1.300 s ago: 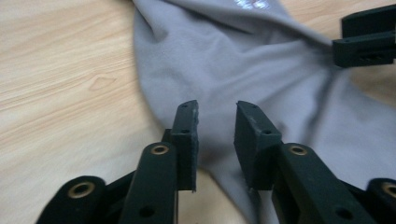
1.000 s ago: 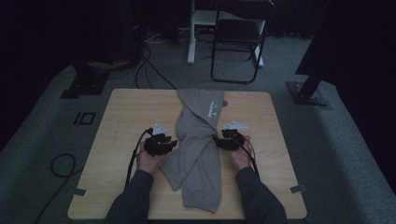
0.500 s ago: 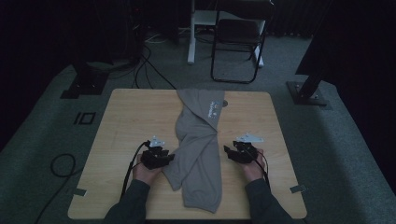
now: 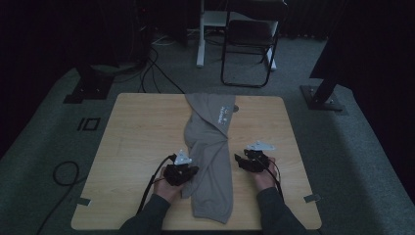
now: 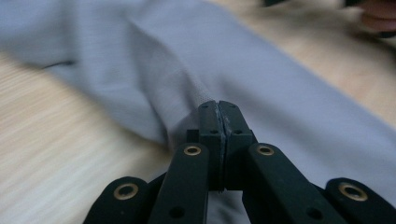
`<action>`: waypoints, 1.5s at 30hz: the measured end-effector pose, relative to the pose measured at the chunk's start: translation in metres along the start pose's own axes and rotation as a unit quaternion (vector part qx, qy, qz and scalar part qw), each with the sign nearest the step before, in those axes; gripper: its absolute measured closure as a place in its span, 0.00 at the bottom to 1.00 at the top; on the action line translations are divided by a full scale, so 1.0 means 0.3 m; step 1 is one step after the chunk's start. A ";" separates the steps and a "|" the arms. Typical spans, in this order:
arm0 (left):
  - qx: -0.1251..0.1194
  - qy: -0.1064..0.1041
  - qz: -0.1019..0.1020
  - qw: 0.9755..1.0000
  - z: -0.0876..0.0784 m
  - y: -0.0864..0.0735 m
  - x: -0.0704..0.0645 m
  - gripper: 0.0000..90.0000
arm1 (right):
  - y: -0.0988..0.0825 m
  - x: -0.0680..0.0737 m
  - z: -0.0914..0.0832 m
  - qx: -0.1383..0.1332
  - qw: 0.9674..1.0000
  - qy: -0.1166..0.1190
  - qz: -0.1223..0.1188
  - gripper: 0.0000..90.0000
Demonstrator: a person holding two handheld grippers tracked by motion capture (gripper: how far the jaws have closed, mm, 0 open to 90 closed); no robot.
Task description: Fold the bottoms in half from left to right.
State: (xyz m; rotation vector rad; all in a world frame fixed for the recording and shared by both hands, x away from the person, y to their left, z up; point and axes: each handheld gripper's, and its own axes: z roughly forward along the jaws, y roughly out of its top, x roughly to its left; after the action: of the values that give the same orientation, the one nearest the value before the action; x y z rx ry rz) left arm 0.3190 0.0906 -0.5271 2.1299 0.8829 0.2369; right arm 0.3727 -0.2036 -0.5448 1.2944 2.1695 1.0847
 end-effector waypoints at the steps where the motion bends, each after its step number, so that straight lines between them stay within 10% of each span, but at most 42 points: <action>1: 0.000 -0.008 0.007 1.000 0.005 0.006 -0.021 0.99 | 0.000 0.002 0.000 0.001 1.000 0.000 -0.001 0.55; 12: 0.008 -0.087 0.050 0.995 0.048 0.035 -0.197 0.99 | 0.006 0.011 -0.007 -0.005 1.000 0.003 -0.006 0.55; 19: -0.009 -0.101 0.060 0.993 0.036 0.039 -0.202 0.78 | 0.013 0.025 -0.018 -0.012 1.000 0.010 -0.010 0.55; 24: -0.057 -0.073 0.029 0.995 -0.052 0.051 -0.105 0.74 | 0.029 0.074 -0.036 -0.017 0.999 0.032 -0.030 0.55; 29: -0.026 0.004 0.011 1.000 -0.037 0.014 -0.006 0.74 | 0.021 0.149 -0.037 -0.001 0.996 0.064 -0.059 0.55; 37: 0.033 0.016 0.030 0.999 0.056 -0.029 0.001 0.79 | -0.039 0.233 -0.012 0.063 0.990 0.063 -0.107 0.58; 45: 0.025 0.018 0.016 0.999 0.087 -0.016 0.039 0.80 | -0.023 0.206 0.022 0.048 0.993 0.053 -0.098 0.58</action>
State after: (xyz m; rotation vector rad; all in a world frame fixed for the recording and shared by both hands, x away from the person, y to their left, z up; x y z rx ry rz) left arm 0.3366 0.0846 -0.5493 2.1935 0.8852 0.2715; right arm 0.3424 -0.1494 -0.5509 1.0571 2.3948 1.0029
